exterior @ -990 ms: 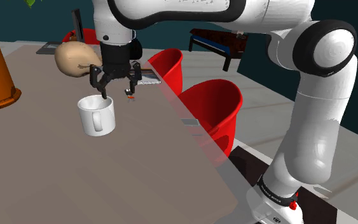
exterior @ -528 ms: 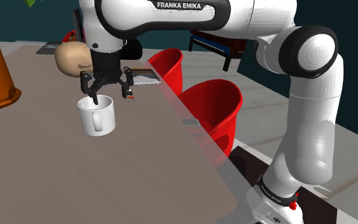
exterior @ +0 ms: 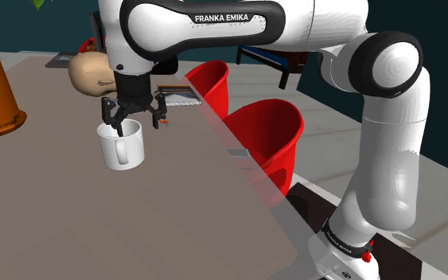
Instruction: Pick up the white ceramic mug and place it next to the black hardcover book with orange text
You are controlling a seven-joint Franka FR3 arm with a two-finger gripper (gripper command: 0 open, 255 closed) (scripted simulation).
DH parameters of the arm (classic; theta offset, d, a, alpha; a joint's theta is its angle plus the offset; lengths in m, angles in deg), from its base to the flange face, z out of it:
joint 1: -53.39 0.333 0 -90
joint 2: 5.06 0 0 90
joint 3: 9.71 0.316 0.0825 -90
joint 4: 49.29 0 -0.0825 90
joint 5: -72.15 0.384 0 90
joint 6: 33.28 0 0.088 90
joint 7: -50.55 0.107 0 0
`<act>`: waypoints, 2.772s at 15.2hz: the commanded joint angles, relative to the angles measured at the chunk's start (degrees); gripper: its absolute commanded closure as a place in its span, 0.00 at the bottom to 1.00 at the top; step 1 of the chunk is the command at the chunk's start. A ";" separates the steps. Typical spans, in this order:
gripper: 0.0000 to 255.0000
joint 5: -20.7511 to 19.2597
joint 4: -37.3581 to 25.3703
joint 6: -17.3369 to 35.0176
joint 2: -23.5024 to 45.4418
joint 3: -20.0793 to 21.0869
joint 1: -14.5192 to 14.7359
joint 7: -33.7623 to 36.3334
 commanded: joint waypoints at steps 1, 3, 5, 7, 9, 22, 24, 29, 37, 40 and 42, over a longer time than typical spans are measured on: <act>0.00 0.01 0.04 0.03 -0.02 0.00 0.00 0.00; 1.00 0.00 0.02 0.01 -0.01 0.00 0.00 0.00; 1.00 0.00 0.02 0.01 -0.01 0.00 0.00 0.00; 1.00 0.00 0.02 0.01 -0.01 0.00 0.00 0.00; 1.00 0.01 0.07 0.05 -0.02 0.00 -0.01 0.01; 1.00 -0.59 -9.90 -8.46 1.48 0.14 1.45 -0.19; 1.00 -0.85 -12.32 -10.33 2.06 0.14 1.91 -0.20; 1.00 -1.69 -18.59 -14.88 3.83 0.09 3.24 -0.21; 1.00 0.33 -15.47 -13.49 1.38 -2.30 -5.26 -10.15; 1.00 0.58 -16.12 -13.63 1.71 -3.32 -7.86 -13.79; 1.00 0.62 -17.11 -13.92 2.32 -4.02 -9.44 -16.17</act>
